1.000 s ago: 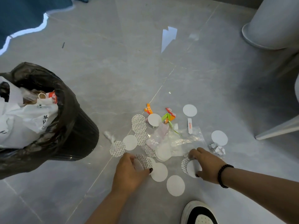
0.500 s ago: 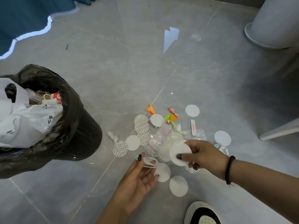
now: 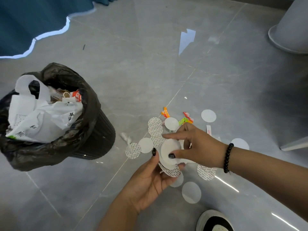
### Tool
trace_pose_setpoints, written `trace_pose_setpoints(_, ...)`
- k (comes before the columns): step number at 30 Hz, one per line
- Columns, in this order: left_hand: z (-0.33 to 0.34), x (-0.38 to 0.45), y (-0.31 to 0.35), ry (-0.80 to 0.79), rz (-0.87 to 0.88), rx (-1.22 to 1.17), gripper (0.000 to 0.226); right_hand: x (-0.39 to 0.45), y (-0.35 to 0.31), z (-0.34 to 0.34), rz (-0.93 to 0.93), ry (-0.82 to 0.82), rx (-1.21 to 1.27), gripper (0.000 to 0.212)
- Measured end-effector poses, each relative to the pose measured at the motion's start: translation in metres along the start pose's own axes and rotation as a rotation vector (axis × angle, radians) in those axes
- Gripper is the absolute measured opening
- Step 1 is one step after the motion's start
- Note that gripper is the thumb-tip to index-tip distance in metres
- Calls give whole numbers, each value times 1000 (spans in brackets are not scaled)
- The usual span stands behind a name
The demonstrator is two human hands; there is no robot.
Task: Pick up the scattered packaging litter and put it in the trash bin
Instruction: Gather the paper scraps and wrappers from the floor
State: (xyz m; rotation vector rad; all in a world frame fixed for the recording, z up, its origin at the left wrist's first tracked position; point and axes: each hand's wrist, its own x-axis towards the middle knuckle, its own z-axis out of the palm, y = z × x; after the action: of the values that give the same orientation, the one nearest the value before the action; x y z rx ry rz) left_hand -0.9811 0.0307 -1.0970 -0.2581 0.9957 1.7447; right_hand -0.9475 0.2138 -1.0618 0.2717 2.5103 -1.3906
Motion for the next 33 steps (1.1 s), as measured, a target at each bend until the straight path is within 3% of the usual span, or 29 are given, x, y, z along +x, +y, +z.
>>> trace_pose_setpoints(9,-6,-3,3,90,-1,48,47,6,-15,9,-55,-120,6,32)
trace_pose_setpoints(13,-10,0,3,226,0,61,42,9,-19,7,58,-153,222,15)
trace_pose_setpoints(17,-7,0,6,287,32,108,50,13,-16,9,114,-196,237,33)
trace_pose_setpoints(24,0,2,6,313,-2,219,55,15,-10,13,100,-206,155,21)
trace_pose_setpoints(28,-5,9,10,518,-13,338,44,20,-1,5,189,-176,205,16)
trace_pose_setpoints(30,-13,16,18,647,36,435,35,21,5,2,211,-176,191,19)
trace_pose_setpoints(33,-34,35,38,825,133,402,26,19,13,-4,229,-183,154,18)
